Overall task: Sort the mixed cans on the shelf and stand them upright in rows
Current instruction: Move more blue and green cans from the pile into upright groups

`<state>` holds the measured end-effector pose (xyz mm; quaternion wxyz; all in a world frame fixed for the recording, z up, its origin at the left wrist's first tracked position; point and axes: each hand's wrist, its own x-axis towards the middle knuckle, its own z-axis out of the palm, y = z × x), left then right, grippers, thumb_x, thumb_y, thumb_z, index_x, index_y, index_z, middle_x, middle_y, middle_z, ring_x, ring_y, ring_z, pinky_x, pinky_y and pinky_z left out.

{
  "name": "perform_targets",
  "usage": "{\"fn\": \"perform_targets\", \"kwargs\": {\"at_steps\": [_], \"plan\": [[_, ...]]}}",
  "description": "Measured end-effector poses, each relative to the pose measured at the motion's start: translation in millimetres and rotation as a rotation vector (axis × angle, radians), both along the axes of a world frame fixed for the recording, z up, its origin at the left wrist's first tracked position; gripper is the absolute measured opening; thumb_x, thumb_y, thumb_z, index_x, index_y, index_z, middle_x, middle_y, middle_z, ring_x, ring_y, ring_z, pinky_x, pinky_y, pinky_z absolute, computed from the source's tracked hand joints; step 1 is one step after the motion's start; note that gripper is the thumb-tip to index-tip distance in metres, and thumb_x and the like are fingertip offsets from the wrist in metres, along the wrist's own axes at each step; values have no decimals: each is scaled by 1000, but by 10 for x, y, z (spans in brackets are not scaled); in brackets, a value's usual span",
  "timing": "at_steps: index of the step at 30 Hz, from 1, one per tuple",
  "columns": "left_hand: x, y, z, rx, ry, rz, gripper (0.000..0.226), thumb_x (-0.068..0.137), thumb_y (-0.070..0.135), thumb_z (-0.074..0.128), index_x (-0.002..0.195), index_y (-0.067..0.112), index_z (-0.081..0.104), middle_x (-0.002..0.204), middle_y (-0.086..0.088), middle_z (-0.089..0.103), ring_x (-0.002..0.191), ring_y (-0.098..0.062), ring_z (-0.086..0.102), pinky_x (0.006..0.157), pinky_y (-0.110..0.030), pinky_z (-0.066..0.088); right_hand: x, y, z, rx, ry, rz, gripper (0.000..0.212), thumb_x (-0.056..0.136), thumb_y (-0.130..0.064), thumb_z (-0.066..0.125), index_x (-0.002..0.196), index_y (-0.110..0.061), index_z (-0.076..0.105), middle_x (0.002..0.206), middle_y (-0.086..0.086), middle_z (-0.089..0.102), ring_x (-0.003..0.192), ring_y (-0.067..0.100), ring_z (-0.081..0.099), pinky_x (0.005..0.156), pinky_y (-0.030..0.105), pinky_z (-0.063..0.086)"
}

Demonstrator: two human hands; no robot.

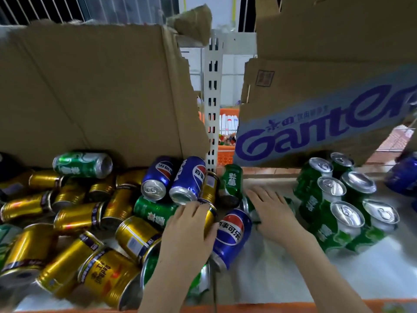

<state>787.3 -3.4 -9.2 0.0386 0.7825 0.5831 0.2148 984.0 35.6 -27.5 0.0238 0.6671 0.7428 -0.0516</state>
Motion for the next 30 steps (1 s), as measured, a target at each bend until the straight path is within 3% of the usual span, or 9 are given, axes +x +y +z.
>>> {"fn": "perform_targets", "kwargs": {"at_steps": [3, 6, 9, 12, 17, 22, 26, 30], "plan": [[44, 78, -49, 21, -14, -28, 42, 66, 33, 82, 103, 18, 66, 98, 4, 65, 85, -18, 65, 69, -28, 52, 37, 173, 24, -94, -73, 94, 93, 83, -23, 63, 149, -30, -3, 155, 2, 17, 141, 24, 15, 115, 40, 13], [93, 170, -104, 26, 7, -30, 42, 60, 31, 85, 95, 16, 68, 90, 2, 67, 75, -18, 66, 62, -28, 54, 150, 252, 100, -53, -37, 107, 83, 78, -30, 65, 145, -28, 17, 143, 0, 39, 130, 21, 37, 104, 35, 33], [205, 246, -3, 27, 14, -48, 38, 71, 32, 78, 104, 18, 65, 100, 3, 64, 85, -20, 65, 70, -30, 53, 334, 282, 287, 48, 49, 78, 75, 71, -37, 67, 135, -26, 30, 121, 0, 53, 108, 19, 50, 82, 30, 44], [439, 369, 91, -33, -2, -44, 42, 91, 36, 53, 130, 24, 44, 130, 7, 44, 118, -14, 45, 95, -25, 39, 509, 302, 509, 102, 156, 70, 72, 68, -37, 70, 127, -25, 31, 107, -2, 52, 96, 18, 50, 73, 31, 45], [951, 879, -16, -235, 155, -9, 56, 91, 30, 55, 139, 16, 30, 143, -10, 31, 129, -27, 34, 102, -34, 36, 707, 310, 757, 173, 240, 112, 81, 73, -34, 68, 141, -24, 26, 133, -2, 46, 120, 19, 43, 87, 31, 42], [1198, 1180, -217, -361, 394, 175, 89, 81, 46, 65, 144, 7, 15, 142, -20, 31, 129, -36, 33, 101, -38, 38, 884, 337, 901, 226, 233, 108, 78, 72, -37, 72, 137, -18, 32, 132, -4, 43, 115, 16, 44, 84, 26, 40], [1313, 1151, -267, -315, 478, 269, 73, 91, 31, 54, 144, 8, 9, 142, -25, 31, 127, -39, 35, 100, -40, 38, 943, 365, 886, 214, 254, 95, 80, 72, -37, 73, 136, -19, 30, 132, -4, 41, 115, 17, 44, 86, 28, 42], [1276, 1137, -162, -343, 423, 280, 61, 94, 23, 49, 144, 11, 15, 140, -19, 34, 125, -36, 39, 100, -41, 37, 957, 447, 806, 186, 251, 113, 79, 75, -33, 71, 139, -19, 27, 136, -2, 38, 122, 19, 39, 92, 27, 37]]}}
